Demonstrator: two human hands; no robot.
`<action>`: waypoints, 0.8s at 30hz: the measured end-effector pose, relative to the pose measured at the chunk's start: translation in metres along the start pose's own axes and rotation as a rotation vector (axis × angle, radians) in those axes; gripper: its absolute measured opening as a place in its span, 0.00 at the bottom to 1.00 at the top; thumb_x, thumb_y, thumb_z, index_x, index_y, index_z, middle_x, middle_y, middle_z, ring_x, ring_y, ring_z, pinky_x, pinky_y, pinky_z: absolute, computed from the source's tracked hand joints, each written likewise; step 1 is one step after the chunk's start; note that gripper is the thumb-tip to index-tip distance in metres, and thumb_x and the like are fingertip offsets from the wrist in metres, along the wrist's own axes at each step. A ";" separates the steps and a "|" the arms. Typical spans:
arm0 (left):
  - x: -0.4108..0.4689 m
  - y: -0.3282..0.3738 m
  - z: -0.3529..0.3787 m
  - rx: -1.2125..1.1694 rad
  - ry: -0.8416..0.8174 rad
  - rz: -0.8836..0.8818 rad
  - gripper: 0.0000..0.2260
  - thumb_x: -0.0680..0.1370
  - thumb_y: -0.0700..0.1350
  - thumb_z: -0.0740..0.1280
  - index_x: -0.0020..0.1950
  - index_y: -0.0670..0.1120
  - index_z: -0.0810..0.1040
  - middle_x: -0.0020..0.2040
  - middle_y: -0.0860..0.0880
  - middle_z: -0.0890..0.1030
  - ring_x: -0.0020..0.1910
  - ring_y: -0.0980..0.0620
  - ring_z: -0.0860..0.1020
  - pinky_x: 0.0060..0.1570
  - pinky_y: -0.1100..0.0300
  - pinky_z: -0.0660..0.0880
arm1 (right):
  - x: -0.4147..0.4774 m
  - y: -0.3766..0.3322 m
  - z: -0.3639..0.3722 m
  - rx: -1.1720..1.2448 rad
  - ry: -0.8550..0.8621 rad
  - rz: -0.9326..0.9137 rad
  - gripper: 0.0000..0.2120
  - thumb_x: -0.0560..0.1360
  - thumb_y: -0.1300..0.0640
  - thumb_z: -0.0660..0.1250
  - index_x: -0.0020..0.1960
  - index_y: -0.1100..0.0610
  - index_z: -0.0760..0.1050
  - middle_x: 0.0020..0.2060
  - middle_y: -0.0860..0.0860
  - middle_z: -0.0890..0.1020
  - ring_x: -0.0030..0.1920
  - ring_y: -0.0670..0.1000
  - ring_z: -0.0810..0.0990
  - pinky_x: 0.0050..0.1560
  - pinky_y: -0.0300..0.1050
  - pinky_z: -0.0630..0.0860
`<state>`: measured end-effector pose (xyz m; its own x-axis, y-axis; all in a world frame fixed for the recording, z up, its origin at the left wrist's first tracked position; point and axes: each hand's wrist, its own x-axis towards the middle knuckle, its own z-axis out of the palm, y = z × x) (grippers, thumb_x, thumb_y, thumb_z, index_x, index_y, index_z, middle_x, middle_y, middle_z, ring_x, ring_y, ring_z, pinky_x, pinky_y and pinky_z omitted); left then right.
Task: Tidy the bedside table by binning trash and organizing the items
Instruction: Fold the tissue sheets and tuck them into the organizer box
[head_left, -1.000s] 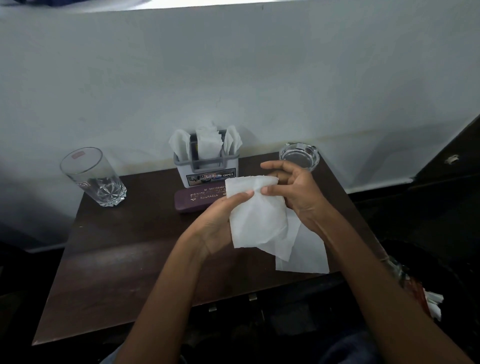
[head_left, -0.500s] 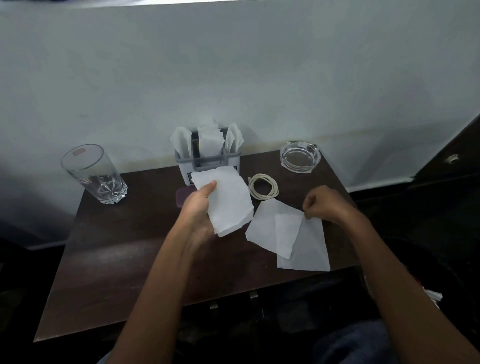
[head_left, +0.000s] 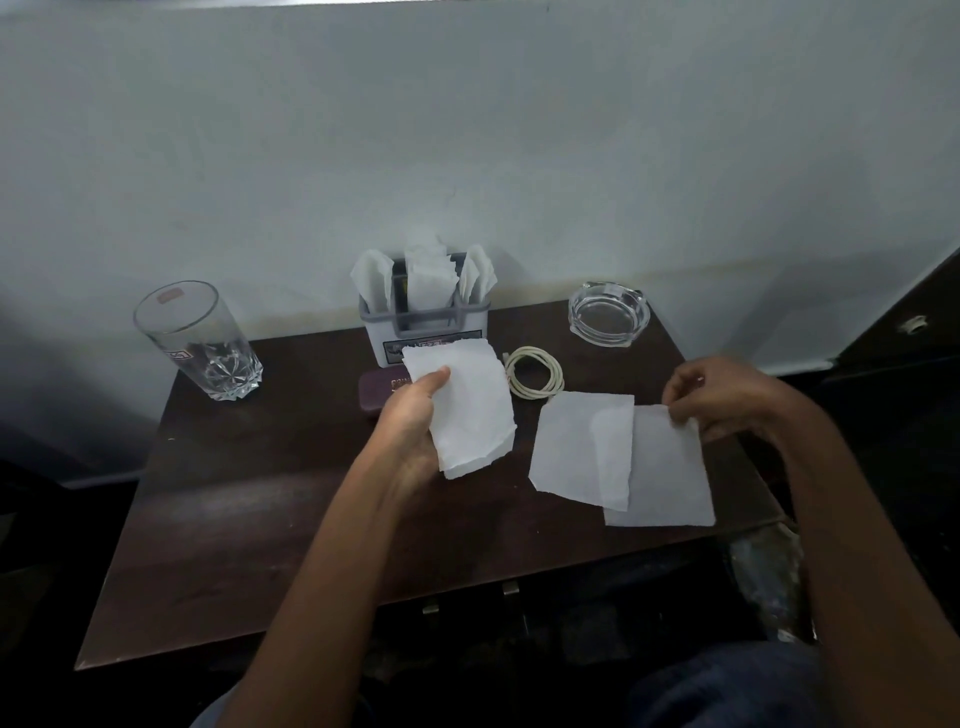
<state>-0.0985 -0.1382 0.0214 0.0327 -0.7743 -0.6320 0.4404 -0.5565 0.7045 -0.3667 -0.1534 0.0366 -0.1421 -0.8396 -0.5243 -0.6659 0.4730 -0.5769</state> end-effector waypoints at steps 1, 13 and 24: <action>0.000 -0.001 0.001 0.003 -0.003 -0.002 0.08 0.79 0.43 0.63 0.57 0.42 0.74 0.49 0.45 0.81 0.46 0.45 0.79 0.43 0.49 0.77 | -0.003 0.001 -0.004 0.043 0.020 -0.005 0.07 0.70 0.73 0.64 0.41 0.62 0.75 0.37 0.55 0.77 0.37 0.52 0.76 0.34 0.43 0.75; 0.000 -0.009 0.006 0.062 -0.102 -0.028 0.09 0.79 0.44 0.63 0.57 0.42 0.76 0.51 0.44 0.82 0.48 0.45 0.80 0.41 0.51 0.77 | -0.041 -0.026 -0.018 0.442 -0.190 -0.517 0.10 0.63 0.69 0.63 0.33 0.56 0.79 0.29 0.50 0.79 0.30 0.46 0.75 0.29 0.33 0.72; -0.003 -0.015 0.013 -0.007 -0.403 -0.147 0.12 0.78 0.48 0.60 0.54 0.43 0.78 0.43 0.46 0.85 0.38 0.49 0.84 0.42 0.52 0.77 | -0.023 -0.065 0.042 0.481 -0.068 -0.537 0.11 0.69 0.73 0.63 0.40 0.58 0.76 0.34 0.51 0.80 0.36 0.48 0.76 0.40 0.39 0.74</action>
<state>-0.1169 -0.1316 0.0170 -0.3835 -0.7433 -0.5481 0.4204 -0.6690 0.6130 -0.2893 -0.1537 0.0595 0.1708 -0.9780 -0.1200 -0.2327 0.0783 -0.9694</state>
